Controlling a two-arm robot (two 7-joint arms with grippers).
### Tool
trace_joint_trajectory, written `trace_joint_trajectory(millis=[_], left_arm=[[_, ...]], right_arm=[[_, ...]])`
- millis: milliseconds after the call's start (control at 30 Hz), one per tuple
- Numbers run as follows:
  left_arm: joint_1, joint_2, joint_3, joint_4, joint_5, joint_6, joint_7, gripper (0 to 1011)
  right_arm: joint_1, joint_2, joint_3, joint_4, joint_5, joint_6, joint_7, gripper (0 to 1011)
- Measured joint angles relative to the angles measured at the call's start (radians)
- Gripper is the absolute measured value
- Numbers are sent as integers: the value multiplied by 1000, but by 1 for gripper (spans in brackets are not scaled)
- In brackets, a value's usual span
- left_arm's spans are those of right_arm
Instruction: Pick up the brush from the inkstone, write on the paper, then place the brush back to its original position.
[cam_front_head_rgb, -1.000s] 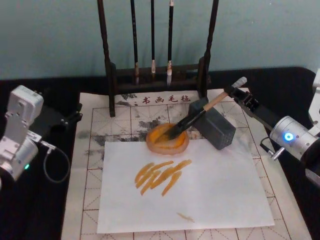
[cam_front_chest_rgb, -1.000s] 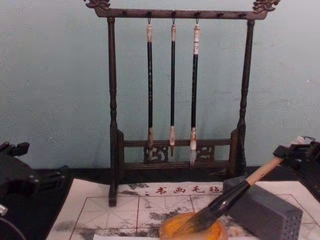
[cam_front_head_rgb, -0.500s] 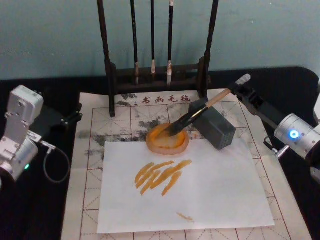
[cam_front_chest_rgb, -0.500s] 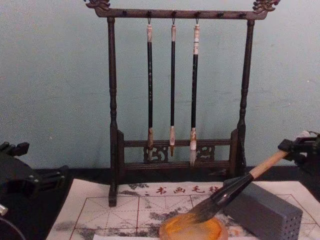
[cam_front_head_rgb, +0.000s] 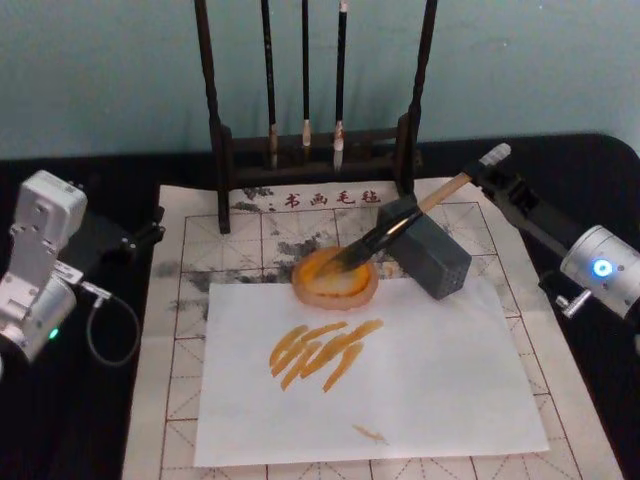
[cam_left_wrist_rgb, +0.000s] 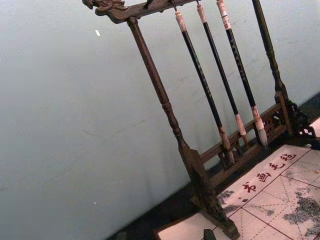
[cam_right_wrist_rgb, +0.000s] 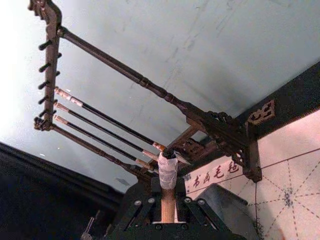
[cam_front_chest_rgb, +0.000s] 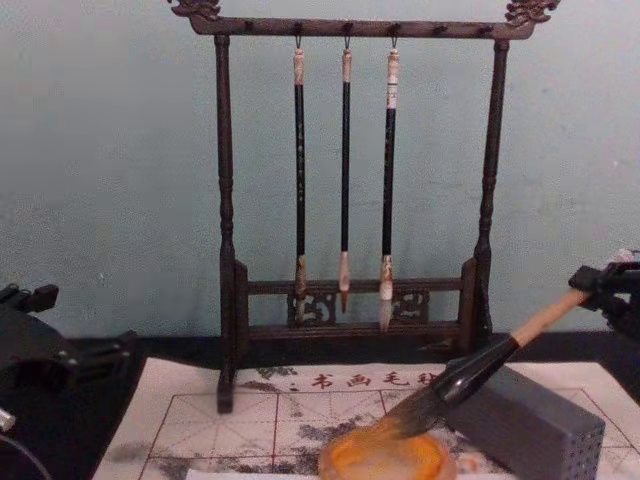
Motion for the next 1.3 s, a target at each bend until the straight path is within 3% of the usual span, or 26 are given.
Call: trace_joint_trajectory(millis=[733,1300], left_arm=[[0,0,0,0,0,0,0,1001],[0,0,0,0,0,0,0,1001]], right_arm=[[-47,104,-53,-89,32,22,79,174],[-38,181,-130,-114,28,56,172,174]])
